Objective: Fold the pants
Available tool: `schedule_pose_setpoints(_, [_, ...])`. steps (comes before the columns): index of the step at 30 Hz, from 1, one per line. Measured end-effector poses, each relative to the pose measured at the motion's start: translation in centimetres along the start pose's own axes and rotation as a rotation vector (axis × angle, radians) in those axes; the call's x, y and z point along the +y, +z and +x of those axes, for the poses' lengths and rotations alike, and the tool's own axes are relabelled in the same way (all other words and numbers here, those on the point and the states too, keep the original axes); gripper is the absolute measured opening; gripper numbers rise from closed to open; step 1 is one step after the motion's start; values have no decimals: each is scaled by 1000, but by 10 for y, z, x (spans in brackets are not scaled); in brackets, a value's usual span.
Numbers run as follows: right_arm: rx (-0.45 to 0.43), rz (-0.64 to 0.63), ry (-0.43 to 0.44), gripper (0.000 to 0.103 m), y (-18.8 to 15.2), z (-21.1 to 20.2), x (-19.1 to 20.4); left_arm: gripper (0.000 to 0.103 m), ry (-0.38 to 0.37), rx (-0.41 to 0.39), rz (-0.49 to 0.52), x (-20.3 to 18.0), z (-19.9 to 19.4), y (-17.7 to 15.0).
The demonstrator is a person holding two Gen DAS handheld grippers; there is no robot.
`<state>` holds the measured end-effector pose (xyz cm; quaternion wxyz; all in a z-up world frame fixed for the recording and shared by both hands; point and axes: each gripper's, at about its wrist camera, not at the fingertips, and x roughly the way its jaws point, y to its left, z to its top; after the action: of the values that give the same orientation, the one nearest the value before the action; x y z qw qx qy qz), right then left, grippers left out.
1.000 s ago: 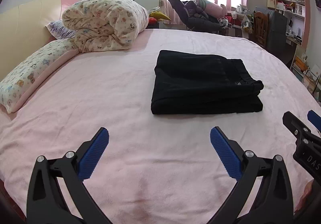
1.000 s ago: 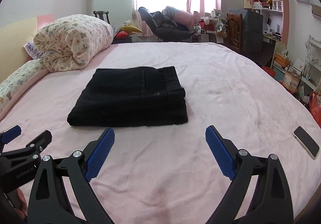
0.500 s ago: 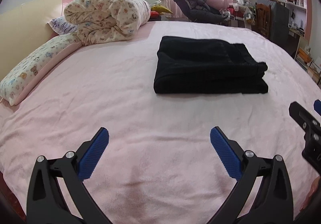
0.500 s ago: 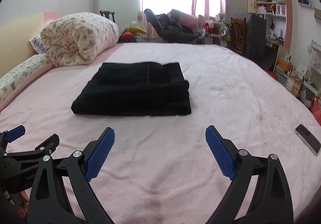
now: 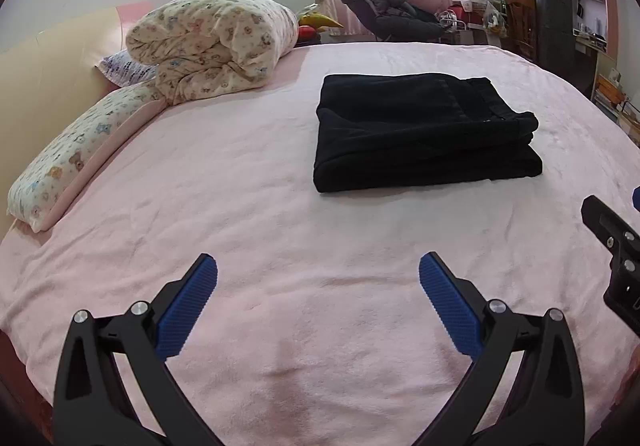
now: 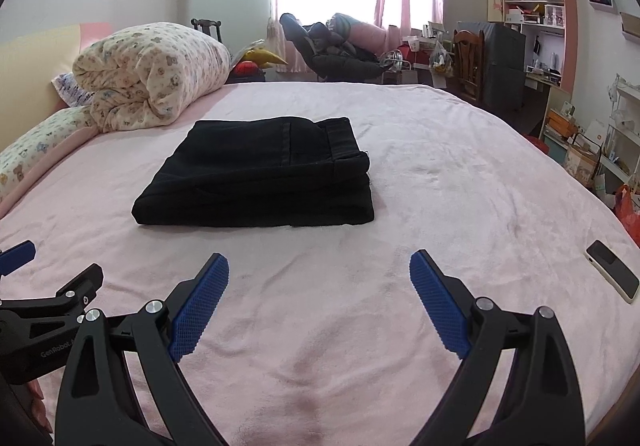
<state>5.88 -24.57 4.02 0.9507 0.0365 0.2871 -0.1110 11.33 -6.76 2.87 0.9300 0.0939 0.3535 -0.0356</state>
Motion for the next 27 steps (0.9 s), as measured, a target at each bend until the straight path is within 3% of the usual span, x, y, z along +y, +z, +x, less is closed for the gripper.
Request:
schedule_pose_setpoints(14, [13, -3, 4, 94, -3, 3, 3, 101, -9, 5, 16, -7, 1, 1])
schedule_pose_setpoints(21, [31, -6, 15, 94, -5, 7, 6, 101, 45, 5, -13, -5, -1, 0])
schedule_pose_setpoints(27, [32, -8, 17, 94, -6, 6, 7, 101, 24, -16, -17, -3, -4, 0])
